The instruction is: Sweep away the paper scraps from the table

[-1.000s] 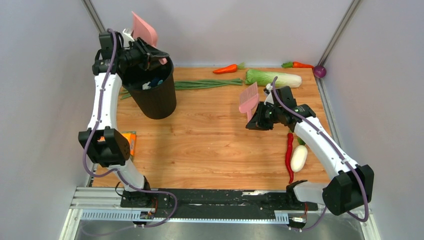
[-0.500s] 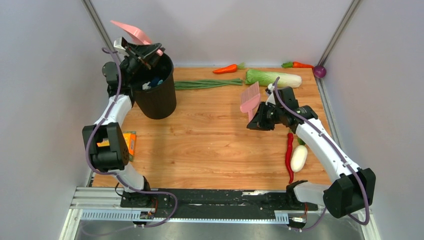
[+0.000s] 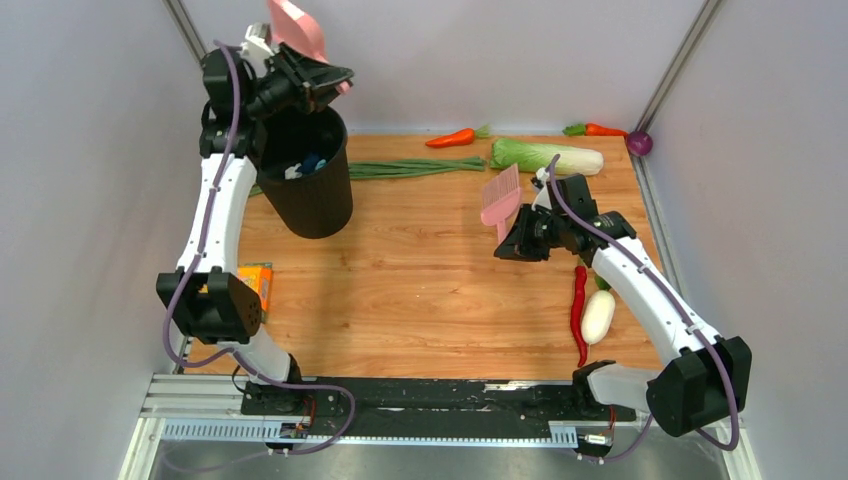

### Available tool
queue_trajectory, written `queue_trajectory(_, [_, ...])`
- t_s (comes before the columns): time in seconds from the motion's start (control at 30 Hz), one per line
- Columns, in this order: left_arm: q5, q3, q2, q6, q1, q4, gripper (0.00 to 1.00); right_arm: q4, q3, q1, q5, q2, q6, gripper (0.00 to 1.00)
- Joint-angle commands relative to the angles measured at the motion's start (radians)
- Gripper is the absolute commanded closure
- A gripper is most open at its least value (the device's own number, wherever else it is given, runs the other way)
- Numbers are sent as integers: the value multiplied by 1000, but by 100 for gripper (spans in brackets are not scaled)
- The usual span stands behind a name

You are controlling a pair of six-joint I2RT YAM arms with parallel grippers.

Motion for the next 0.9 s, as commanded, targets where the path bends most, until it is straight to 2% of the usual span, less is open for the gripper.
queue_trajectory(0.0, [-130,230,18,584,-141,-921,100,44,14,-7,0,-17,-17,100])
queue_trajectory(0.07, [-257,284,36,689,-202,-1105,100,67,-7,-5,-8,-22,-16,100])
queue_trajectory(0.13, [-368,282,35,739,-297,-1205,100,107,-44,-5,-20,-29,-4,100])
queue_trajectory(0.23, [-494,174,-7,738,-397,-1247,100,179,-115,-5,-55,-34,35,100])
queue_trajectory(0.37, [-589,-53,-48,690,-528,-1175,100,271,-207,-5,-87,-23,95,100])
queue_trajectory(0.47, [-591,-254,-45,656,-597,-1108,100,303,-248,-7,-87,-5,108,100])
queue_trajectory(0.53, [-571,-335,-24,647,-620,-1065,100,326,-268,-5,-92,10,115,100])
queue_trajectory(0.87, [-577,-432,128,636,-676,-960,100,579,-422,-7,-164,83,179,100])
